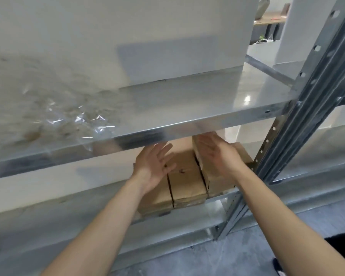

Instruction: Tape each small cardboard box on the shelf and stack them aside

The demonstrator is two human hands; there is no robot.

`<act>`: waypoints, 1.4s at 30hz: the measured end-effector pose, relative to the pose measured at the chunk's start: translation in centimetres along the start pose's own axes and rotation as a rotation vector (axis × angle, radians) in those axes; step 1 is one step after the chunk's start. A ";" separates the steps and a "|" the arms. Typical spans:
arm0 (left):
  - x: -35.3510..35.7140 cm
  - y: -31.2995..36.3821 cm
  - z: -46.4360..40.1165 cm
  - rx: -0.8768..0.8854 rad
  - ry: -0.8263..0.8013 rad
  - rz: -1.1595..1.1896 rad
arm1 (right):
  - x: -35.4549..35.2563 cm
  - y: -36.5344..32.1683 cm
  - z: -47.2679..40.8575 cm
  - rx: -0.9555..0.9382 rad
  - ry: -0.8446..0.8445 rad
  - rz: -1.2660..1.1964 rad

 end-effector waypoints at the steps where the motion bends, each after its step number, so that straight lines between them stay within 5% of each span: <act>1: -1.4 0.8 0.7 0.024 -0.002 0.015 | 1.5 0.3 0.2 0.044 -0.034 -0.118; 11: -24.2 11.0 15.9 0.277 0.232 0.162 | 28.1 1.9 7.6 0.154 -0.499 -0.138; 19: -46.4 17.2 38.7 0.599 0.581 0.318 | 54.8 4.3 23.8 0.253 -0.834 -0.138; 25: -57.0 18.5 50.0 0.791 0.740 0.453 | 68.3 5.1 34.1 0.275 -0.990 -0.114; 42: -77.7 27.4 46.2 0.506 0.908 0.136 | 92.6 14.1 28.9 0.357 -0.975 -0.045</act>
Point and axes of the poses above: each hand's wrist, its own z-axis away from the middle knuckle, its own x-axis out of the palm, y = z × x, the point moved 3 cm from there along -z, towards the middle knuckle, and after that the axes turned 4 degrees about y, right-handed, at the moved point
